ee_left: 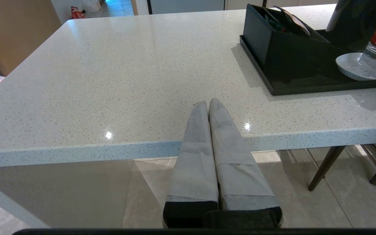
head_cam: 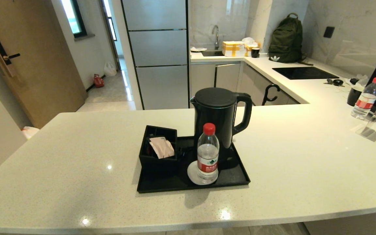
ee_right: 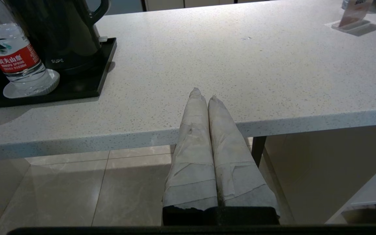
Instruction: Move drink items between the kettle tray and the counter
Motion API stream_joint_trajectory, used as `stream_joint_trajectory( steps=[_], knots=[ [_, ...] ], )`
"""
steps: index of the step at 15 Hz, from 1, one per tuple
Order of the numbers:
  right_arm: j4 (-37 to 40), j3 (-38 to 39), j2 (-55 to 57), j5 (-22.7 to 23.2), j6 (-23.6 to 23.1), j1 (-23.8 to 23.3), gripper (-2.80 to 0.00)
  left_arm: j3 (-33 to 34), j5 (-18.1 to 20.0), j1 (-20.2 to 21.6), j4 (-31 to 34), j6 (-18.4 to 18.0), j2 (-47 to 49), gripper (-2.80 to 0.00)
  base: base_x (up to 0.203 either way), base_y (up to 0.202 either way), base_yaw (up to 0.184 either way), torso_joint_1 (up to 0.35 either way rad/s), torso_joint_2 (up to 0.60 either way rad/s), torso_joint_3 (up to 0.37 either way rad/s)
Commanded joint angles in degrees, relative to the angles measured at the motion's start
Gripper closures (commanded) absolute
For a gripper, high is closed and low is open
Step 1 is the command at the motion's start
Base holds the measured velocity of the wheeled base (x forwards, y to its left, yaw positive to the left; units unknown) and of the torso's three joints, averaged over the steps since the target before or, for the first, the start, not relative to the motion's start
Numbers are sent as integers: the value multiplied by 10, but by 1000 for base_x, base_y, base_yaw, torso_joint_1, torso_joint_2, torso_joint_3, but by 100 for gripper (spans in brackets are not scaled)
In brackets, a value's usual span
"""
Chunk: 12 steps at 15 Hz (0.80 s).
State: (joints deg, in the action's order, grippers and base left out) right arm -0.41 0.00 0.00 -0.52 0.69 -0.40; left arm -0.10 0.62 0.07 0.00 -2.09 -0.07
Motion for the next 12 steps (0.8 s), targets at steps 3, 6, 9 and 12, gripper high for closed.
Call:
stream_joint_trajectory(
  steps=[3,6,9,12],
  knots=[
    [0,1,0,0,0,0,0,0,0,0,0,0,1,0,0,0,0,0,0,0],
    [0,1,0,0,0,0,0,0,0,0,0,0,1,0,0,0,0,0,0,0],
    [0,0,0,0,0,0,0,0,0,0,0,0,1,0,0,0,0,0,0,0],
    [0,1,0,0,0,0,0,0,0,0,0,1,1,0,0,0,0,0,0,0]
  ],
)
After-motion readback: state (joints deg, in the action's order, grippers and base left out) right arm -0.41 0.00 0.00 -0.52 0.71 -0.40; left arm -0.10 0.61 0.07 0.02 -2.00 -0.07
